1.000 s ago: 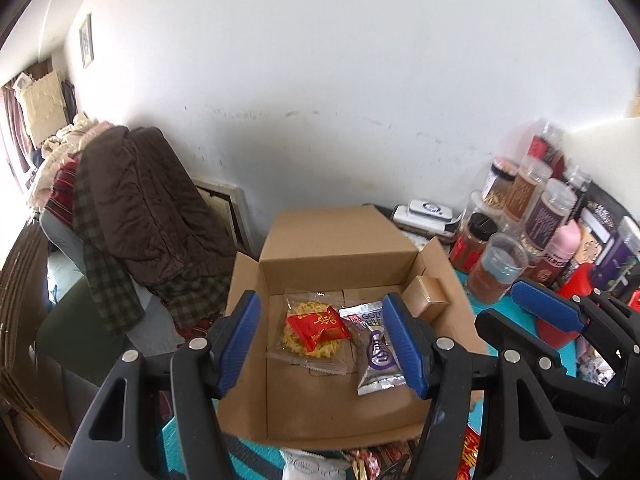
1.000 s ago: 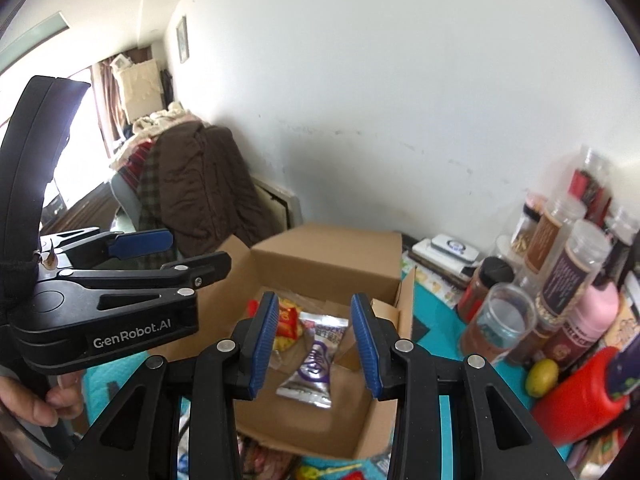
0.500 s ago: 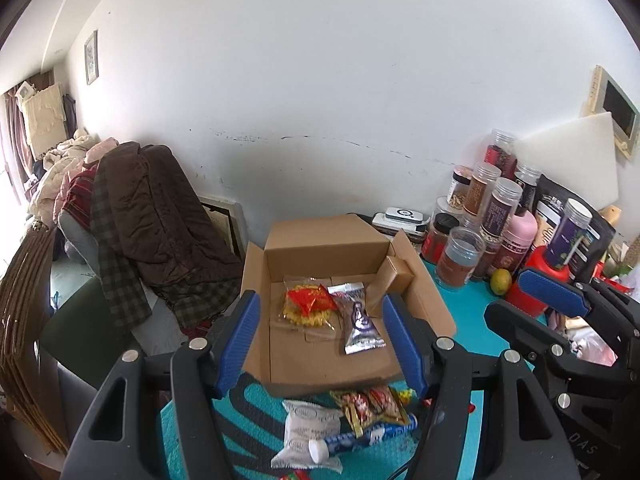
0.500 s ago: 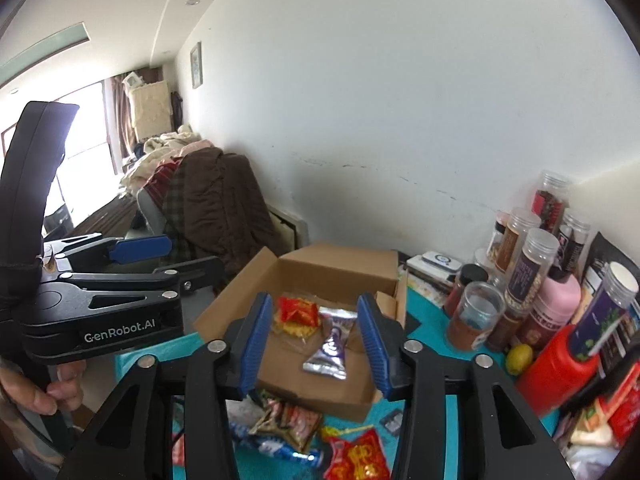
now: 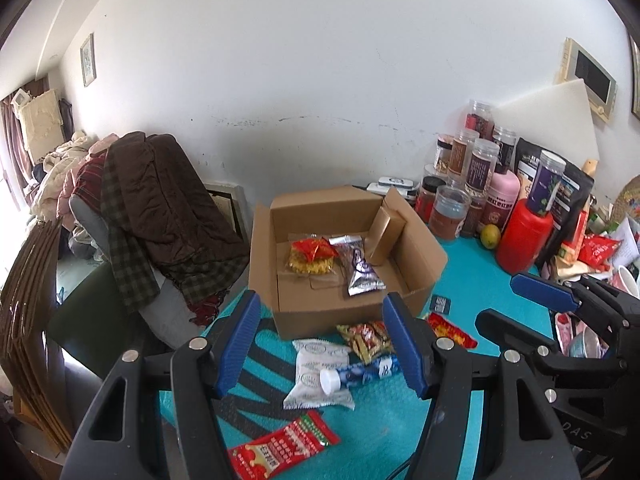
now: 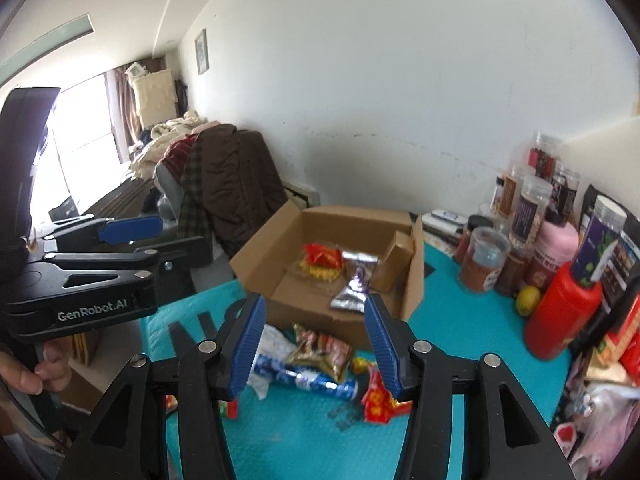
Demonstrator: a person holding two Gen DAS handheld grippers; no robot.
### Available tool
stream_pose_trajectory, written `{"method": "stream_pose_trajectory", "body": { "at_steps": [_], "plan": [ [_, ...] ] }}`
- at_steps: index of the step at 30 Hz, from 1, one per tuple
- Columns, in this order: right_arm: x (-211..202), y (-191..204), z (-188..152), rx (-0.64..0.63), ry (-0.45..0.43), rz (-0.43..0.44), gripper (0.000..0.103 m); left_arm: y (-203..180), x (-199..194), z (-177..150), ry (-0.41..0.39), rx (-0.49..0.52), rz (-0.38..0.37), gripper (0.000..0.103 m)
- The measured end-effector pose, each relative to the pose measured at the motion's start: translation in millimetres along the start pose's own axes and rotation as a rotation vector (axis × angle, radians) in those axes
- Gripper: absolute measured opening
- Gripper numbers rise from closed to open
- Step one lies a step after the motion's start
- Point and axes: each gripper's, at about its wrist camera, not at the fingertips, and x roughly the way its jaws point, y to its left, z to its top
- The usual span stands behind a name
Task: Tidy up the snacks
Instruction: 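Withdraw both open tools from the box back over the snack pile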
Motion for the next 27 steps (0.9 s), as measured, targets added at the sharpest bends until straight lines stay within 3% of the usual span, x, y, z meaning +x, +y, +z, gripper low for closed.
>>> {"method": "stream_pose_trajectory", "body": {
  "at_steps": [15,24,27],
  "plan": [
    [17.2,33.3,-46.8,-0.019,0.08,0.055,0.051,9.7,3.7,-59.4,0.072,-0.012,-0.035,0.063],
    [37.1,27.7,-71.7,-0.014,0.135,0.041,0.051,2.5,28.4,-87.6,0.141,0.004,-0.082,0.063],
    [42.9,21.8,-79.8,0.002,0.155,0.036,0.057,-2.3,37.1,-91.8,0.149,0.02,-0.074,0.063]
  ]
}}
